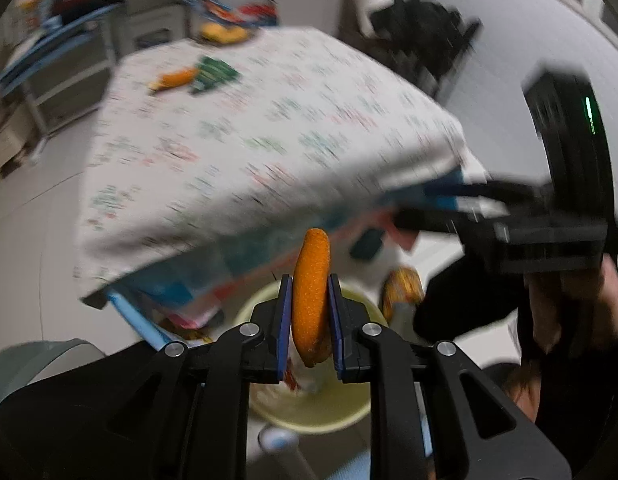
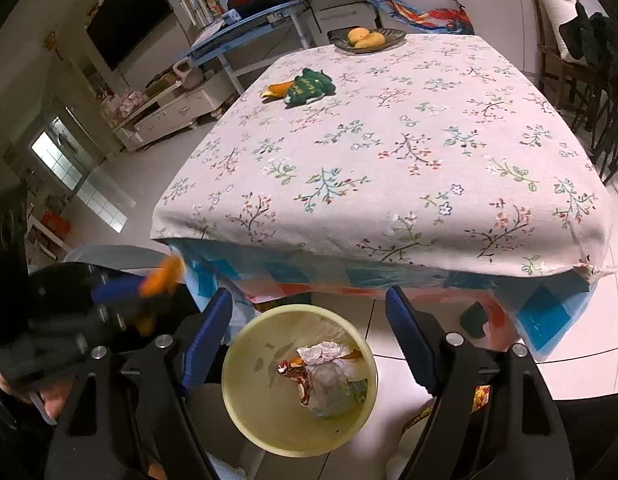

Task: Collect trash
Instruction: 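Open the right gripper to drop the bag while the left gripper releases the peel, then move both open grippers from the basin back over the table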

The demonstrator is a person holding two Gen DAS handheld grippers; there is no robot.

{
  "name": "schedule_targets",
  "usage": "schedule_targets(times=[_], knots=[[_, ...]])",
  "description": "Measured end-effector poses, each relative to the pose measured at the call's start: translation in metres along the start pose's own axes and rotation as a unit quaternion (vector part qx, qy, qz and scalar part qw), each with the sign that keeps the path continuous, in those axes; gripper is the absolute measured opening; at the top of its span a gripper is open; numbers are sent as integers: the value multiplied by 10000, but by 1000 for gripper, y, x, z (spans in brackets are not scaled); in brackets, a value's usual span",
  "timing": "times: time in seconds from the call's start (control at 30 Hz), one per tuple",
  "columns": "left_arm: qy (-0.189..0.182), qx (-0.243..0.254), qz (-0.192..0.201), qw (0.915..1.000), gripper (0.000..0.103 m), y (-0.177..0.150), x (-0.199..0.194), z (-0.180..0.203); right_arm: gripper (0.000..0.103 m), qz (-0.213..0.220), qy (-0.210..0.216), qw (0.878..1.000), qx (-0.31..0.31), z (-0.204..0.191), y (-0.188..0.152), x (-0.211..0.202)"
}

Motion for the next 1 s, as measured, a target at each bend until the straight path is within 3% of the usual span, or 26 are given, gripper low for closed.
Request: schedule_targets(times=[0.07,0.13,0.2,0.33,0.43,0.6,0.73,1.0], knots=[[65,213,-172,9996,28,-7,6,8,76,27,-11,10000,23,1,1,-1],[245,328,-166,9990,45,-8,7,10,76,36,-5,10000,50,3,1,-2],[299,265,-80,9992,51,-5,4,7,76,56,-15,10000,78,4,1,-3],[526,-172,356,9978,62,8,-9,-15,77,95,-25,9998,147,8,2,-5],[832,-584,781,9917,69,19,-23,-37,77,124,-39,9998,160,9,2,-6],[1329,-1103,1346,9757,77,29,-46,-70,77,226,-106,9996,160,11,5,-8],[1523,-1333,1579,9665,79,35,-56,-86,77,336,-170,9992,160,12,8,-12],[1770,-1269,1729,9606,82,42,-58,-88,80,456,-281,9985,81,11,13,-13]])
Point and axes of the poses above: each gripper's, at about its wrist camera, not at the fingertips, and x roughly the way its jaws point, z to its right, y to its top, the point moved 9 cm from there along x, roughly the way its jaws point, and after that the axes turned 2 degrees about -y, right-handed, at the moved point
